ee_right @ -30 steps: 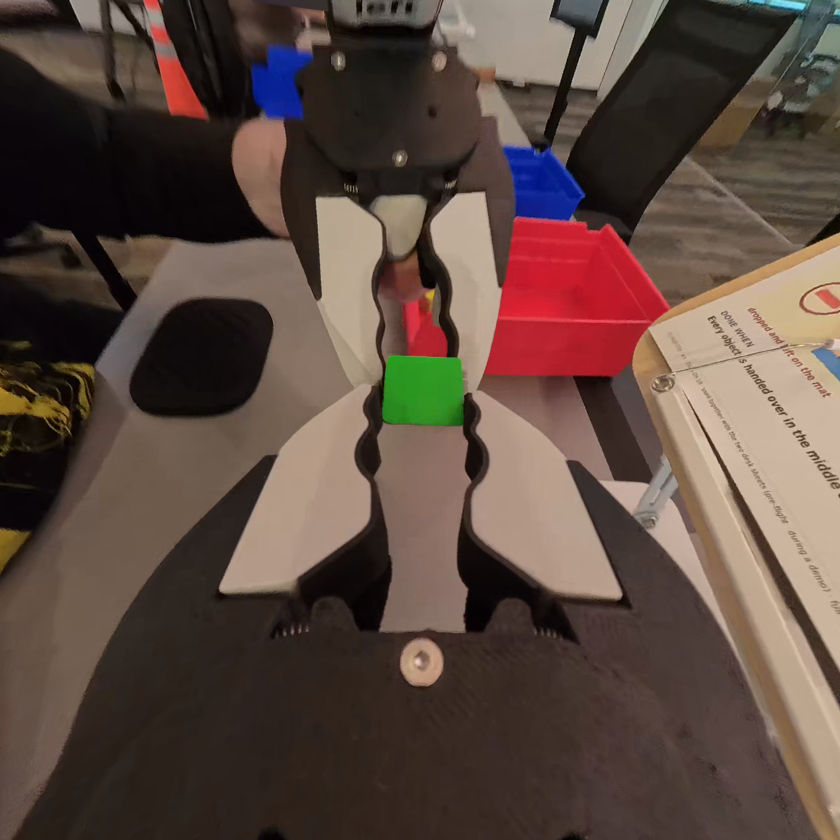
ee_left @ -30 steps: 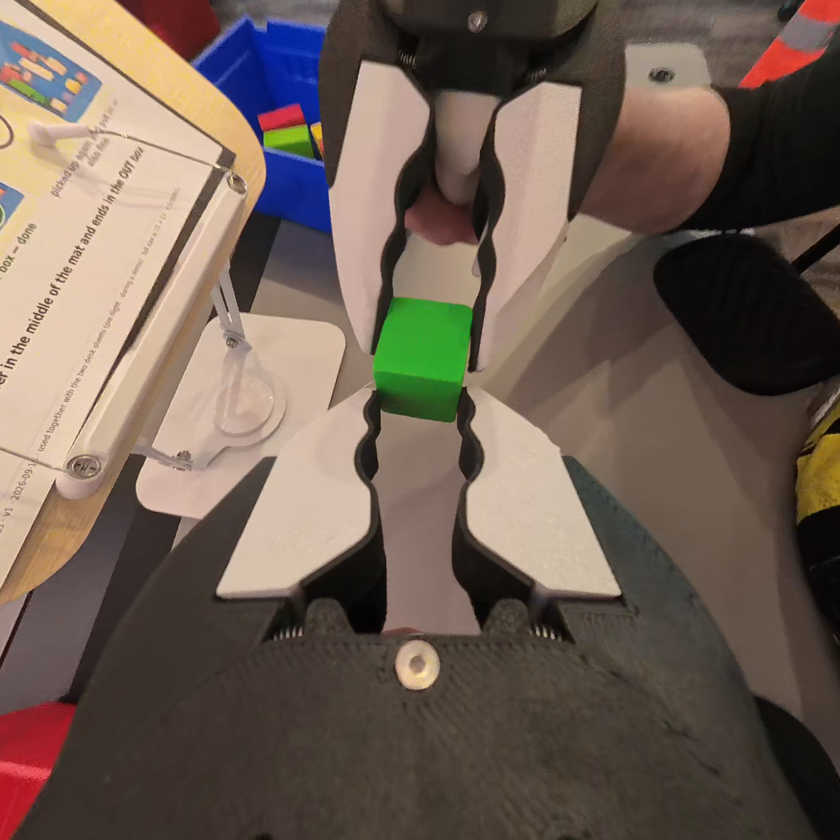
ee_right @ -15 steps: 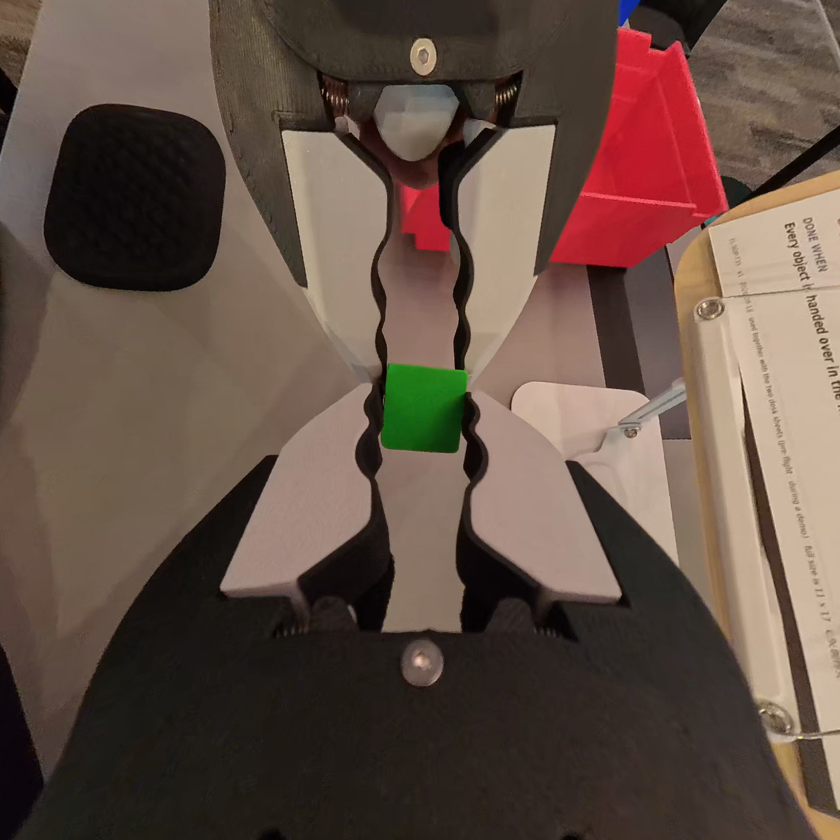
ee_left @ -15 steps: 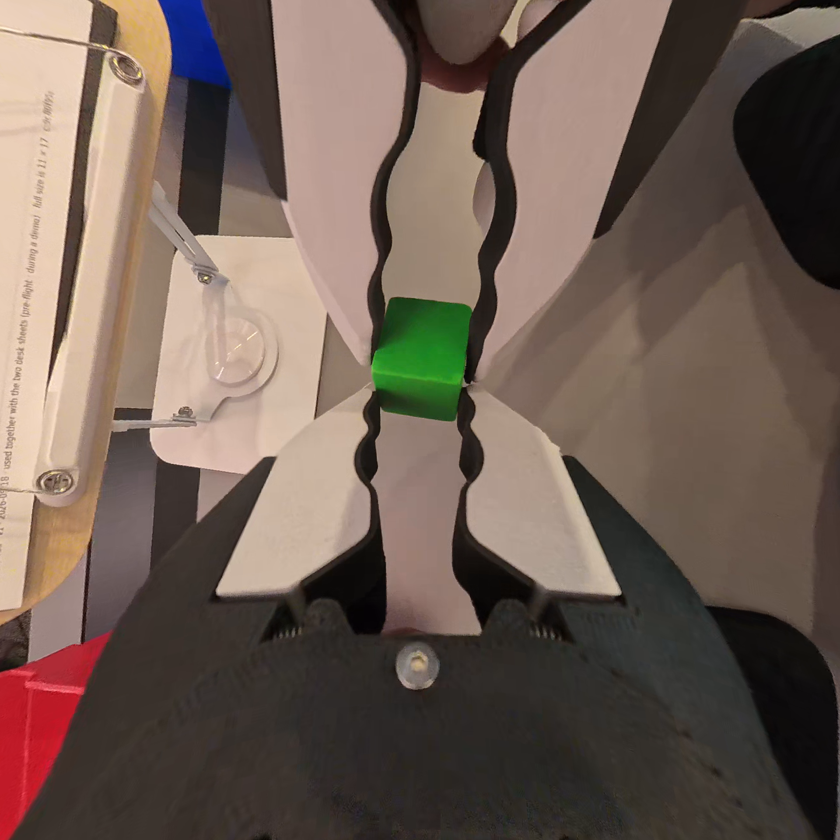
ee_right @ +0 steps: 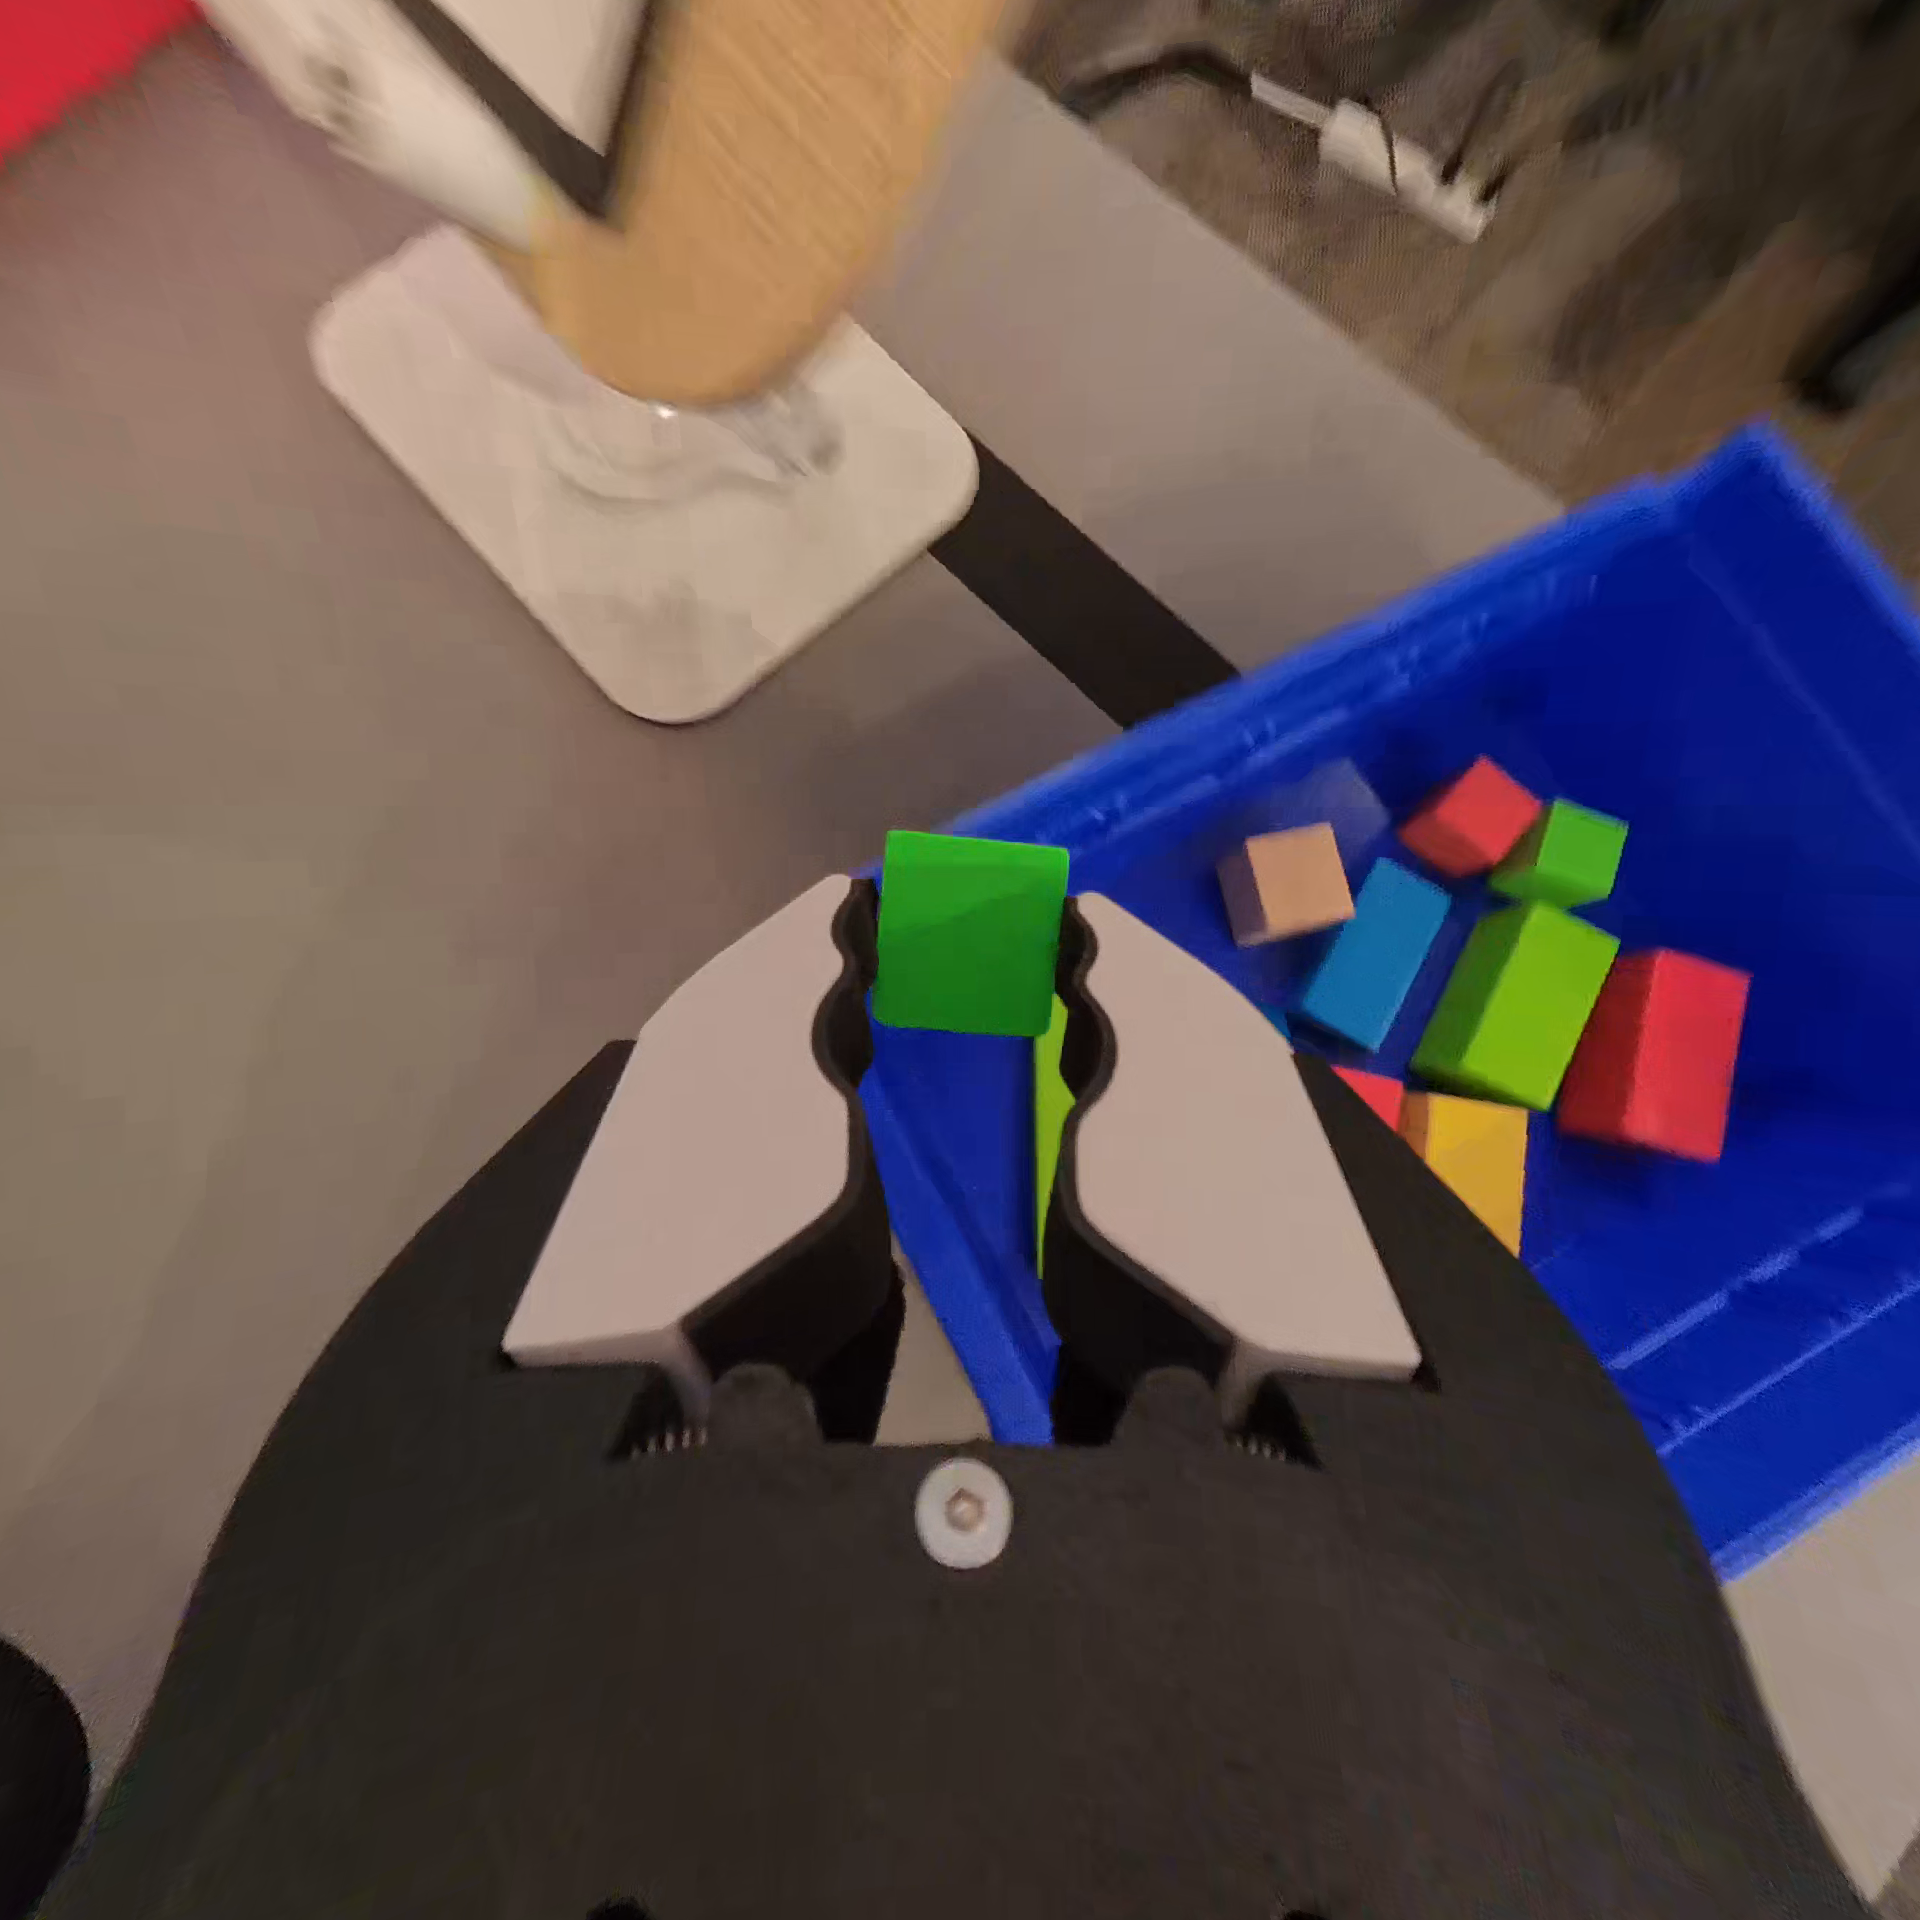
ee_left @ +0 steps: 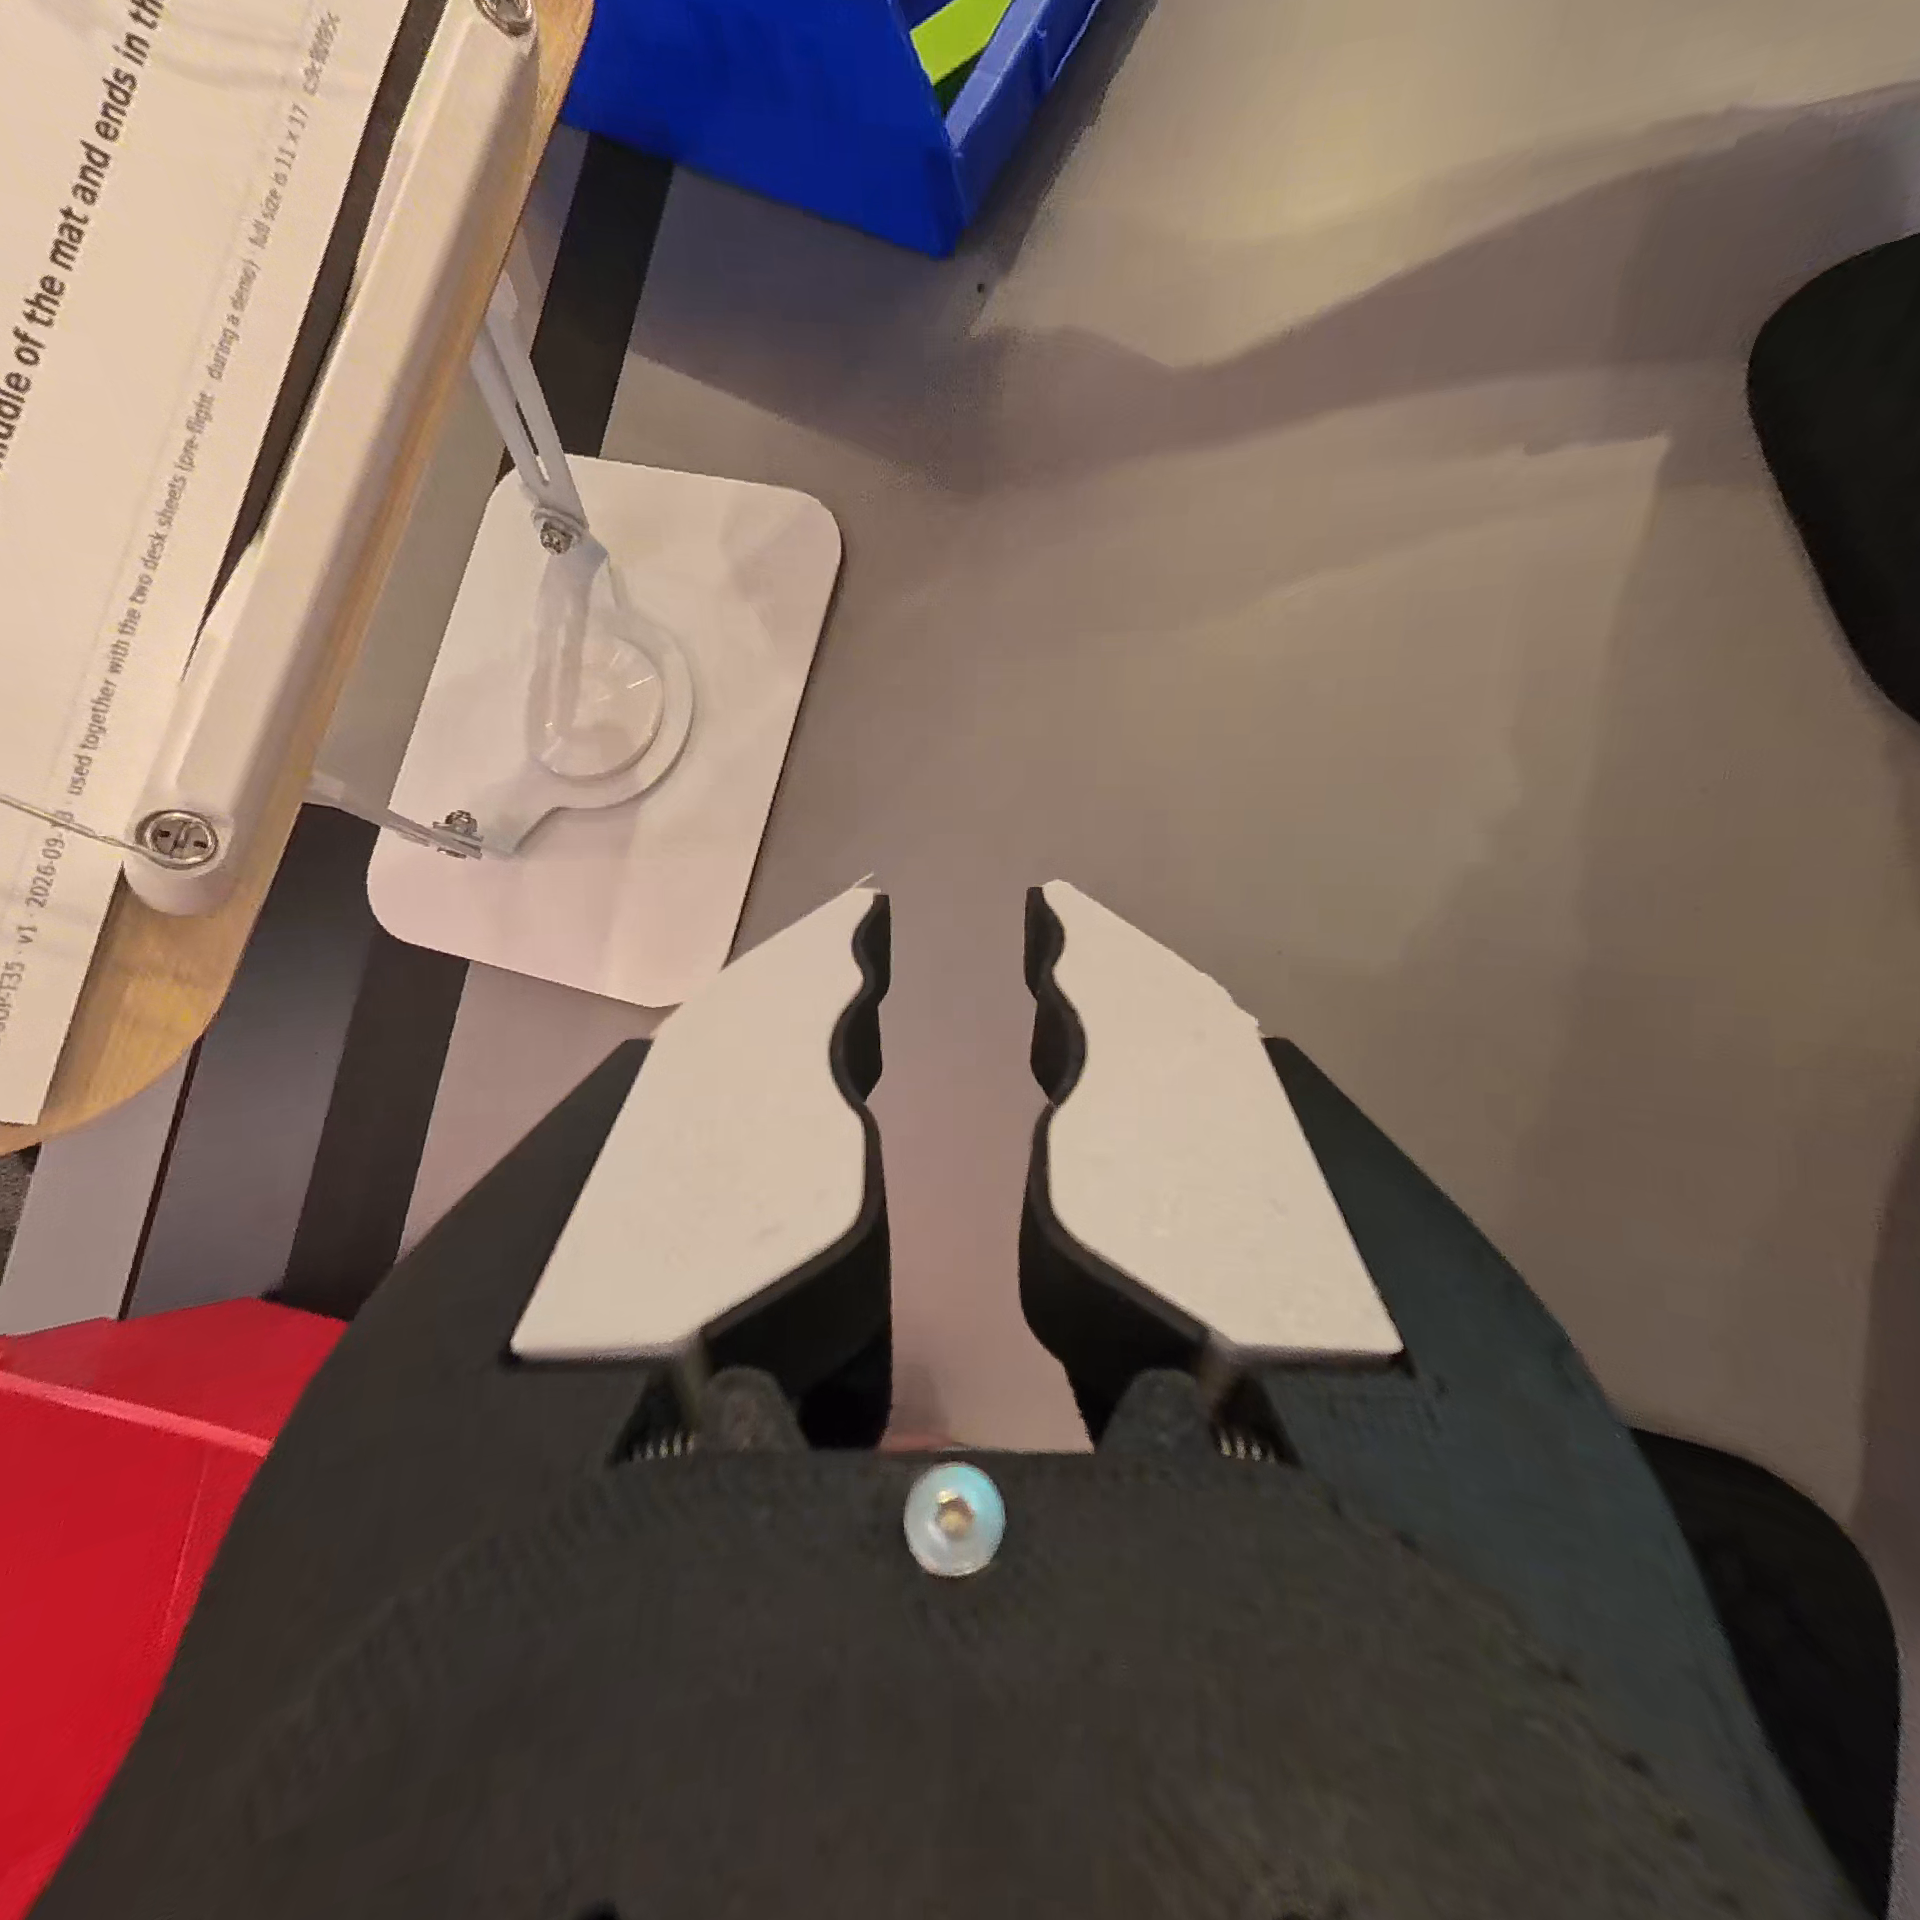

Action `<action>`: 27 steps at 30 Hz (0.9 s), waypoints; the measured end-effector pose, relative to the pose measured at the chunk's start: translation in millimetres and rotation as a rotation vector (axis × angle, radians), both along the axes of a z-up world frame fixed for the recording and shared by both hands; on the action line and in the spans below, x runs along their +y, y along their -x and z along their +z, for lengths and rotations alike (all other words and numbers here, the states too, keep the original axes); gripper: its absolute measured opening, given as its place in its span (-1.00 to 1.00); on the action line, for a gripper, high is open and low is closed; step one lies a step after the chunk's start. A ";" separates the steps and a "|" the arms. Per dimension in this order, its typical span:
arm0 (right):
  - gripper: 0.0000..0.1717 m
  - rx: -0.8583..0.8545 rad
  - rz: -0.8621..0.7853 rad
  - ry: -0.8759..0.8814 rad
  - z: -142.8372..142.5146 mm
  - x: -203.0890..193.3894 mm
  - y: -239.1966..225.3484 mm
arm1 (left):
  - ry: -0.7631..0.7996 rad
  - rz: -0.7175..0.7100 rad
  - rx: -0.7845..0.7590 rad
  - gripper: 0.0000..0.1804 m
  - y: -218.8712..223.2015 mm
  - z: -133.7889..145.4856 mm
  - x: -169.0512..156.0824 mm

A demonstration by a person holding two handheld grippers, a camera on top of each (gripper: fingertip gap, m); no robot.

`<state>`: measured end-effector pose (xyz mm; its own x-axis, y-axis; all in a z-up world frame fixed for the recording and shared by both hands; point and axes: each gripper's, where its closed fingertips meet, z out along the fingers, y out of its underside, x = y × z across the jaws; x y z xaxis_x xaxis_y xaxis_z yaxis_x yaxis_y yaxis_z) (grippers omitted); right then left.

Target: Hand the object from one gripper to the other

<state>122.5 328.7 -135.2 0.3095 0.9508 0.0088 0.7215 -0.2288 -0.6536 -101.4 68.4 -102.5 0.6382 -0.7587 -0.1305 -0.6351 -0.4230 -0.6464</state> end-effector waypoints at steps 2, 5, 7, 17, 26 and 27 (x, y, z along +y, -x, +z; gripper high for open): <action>-0.64 -0.071 -0.044 0.039 -29.9 18.3 -4.3 | 0.004 0.003 -0.006 -0.73 -1.0 -1.3 -0.3; -0.63 -0.164 -0.093 0.074 -68.0 38.8 -2.5 | 0.013 0.007 0.009 -0.73 -0.5 -4.6 -0.1; -0.64 -0.189 -0.114 0.076 -83.9 51.0 0.1 | 0.026 0.004 0.024 -0.73 0.6 -8.1 -1.6; -0.63 -0.307 -0.133 0.113 -112.5 64.0 -3.9 | 0.041 0.028 0.019 -0.73 9.8 -16.8 -1.1; -0.63 -0.394 -0.149 0.132 -122.1 63.1 -13.4 | 0.037 0.049 0.026 -0.72 16.2 -15.5 -7.2; -0.63 -0.399 -0.154 0.139 -122.3 63.7 -13.0 | 0.038 0.054 0.026 -0.72 18.0 -15.2 -8.0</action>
